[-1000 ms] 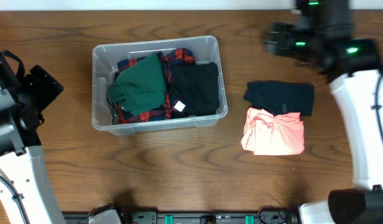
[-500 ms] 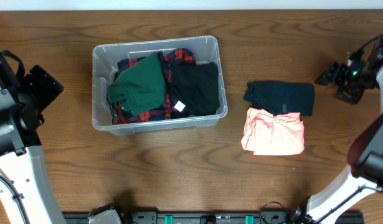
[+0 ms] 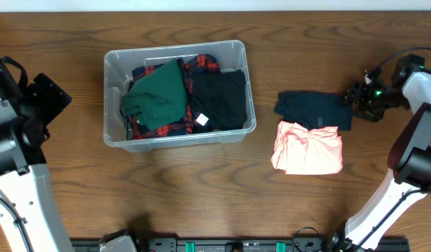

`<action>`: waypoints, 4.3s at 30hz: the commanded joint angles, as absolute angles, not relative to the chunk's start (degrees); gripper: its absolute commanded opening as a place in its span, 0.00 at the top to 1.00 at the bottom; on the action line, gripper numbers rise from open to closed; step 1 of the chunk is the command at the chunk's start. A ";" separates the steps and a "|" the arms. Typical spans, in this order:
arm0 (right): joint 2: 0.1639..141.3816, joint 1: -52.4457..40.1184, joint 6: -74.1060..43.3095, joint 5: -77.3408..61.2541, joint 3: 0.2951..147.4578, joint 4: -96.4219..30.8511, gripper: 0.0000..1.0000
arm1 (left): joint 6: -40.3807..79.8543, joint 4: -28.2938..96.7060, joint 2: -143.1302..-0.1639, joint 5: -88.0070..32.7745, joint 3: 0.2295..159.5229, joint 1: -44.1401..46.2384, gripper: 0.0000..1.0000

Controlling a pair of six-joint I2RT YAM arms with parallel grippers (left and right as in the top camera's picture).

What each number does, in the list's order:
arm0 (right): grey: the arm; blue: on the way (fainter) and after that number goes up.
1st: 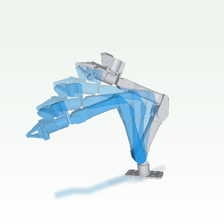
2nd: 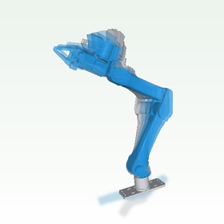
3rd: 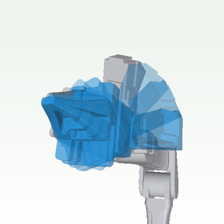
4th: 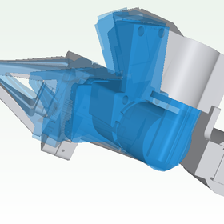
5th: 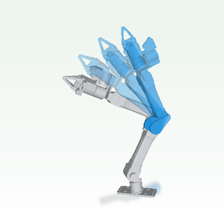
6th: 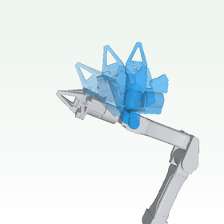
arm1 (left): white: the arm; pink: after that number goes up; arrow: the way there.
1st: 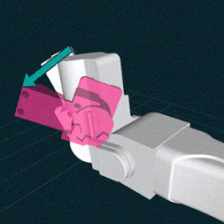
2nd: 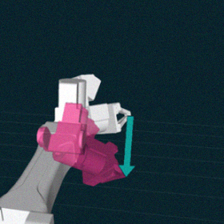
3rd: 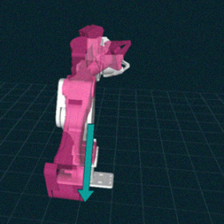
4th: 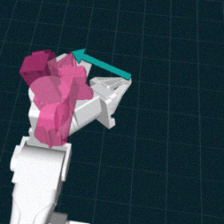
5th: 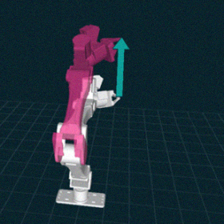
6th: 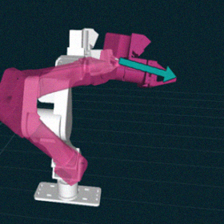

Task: Pack container
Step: 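Move the right gripper to the dark navy garment and grasp it, then carry the navy garment into the bin and press it down, then move the right gripper to the pink shirt and grasp it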

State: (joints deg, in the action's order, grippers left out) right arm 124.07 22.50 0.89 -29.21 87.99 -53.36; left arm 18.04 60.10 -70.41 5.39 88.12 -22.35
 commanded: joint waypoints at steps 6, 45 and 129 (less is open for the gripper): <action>124.95 18.57 -0.69 -28.80 83.70 -49.91 0.60 | 18.28 60.20 -70.52 6.31 88.84 -22.59 0.02; 101.73 -25.08 -42.98 -24.34 84.66 -8.45 0.99 | 18.28 60.20 -70.52 6.31 88.84 -22.59 0.02; 87.00 19.33 -2.44 -24.03 84.62 -57.28 0.22 | 18.28 60.20 -70.52 6.31 88.84 -22.59 0.02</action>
